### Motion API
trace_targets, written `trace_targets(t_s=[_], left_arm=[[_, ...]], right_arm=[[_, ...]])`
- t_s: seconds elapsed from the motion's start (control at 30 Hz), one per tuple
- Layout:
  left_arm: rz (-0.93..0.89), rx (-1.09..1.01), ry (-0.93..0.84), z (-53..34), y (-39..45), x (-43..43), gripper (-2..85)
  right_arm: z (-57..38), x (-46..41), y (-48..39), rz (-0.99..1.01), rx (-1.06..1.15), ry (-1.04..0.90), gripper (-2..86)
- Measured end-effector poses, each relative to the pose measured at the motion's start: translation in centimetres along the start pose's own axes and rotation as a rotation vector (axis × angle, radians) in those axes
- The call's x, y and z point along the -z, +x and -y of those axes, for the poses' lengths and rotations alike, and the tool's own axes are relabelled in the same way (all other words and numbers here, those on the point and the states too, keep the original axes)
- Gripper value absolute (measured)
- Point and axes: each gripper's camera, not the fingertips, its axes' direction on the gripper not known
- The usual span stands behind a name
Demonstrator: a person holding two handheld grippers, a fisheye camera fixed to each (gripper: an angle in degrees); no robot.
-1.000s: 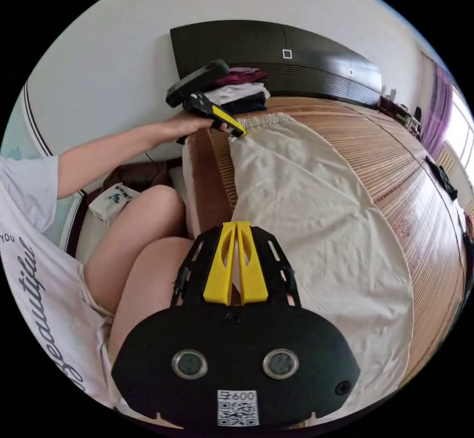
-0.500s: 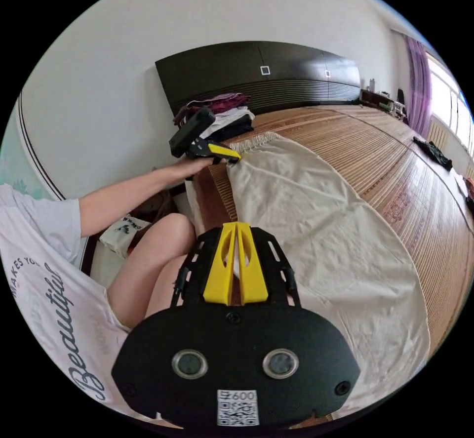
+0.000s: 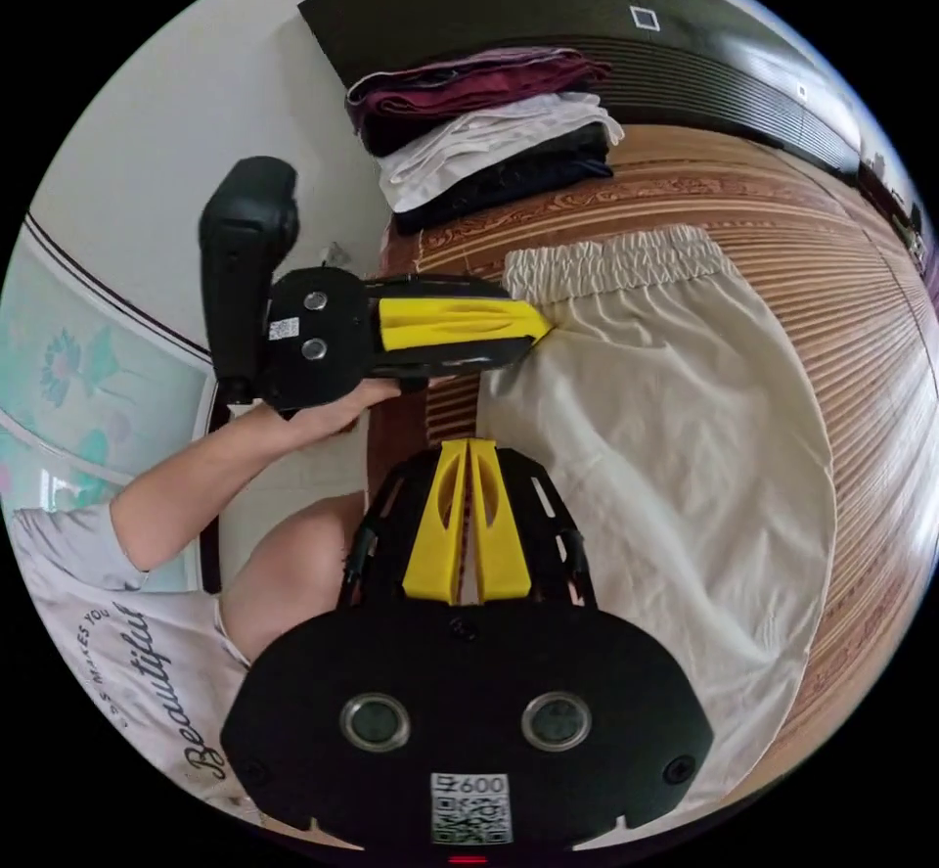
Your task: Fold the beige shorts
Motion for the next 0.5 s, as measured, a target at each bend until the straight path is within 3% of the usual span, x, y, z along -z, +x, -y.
trace_targets(t_s=[0.07, 0.27, 0.37, 0.5], left_arm=[[-0.004, 0.003, 0.006, 0.6, -0.5, 0.9, 0.3], [0.031, -0.016, 0.019, 2.0, -0.8, 3.1, 0.3], [0.012, -0.007, 0.018, 2.8, -1.7, 4.3, 0.4], [-0.053, -0.012, 0.013, 4.3, -3.5, 6.9, 0.7]], right_arm=[[-1.2, 1.4, 3.9, 0.119, -0.045, 0.024, 12.8], [-6.2, 6.1, 13.3, 0.231, -0.289, 0.196, 12.1], [-7.2, 7.0, 12.9, 0.342, -0.199, 0.21, 11.6], [-6.5, 5.5, 12.0, 0.417, -0.113, 0.07, 10.7]])
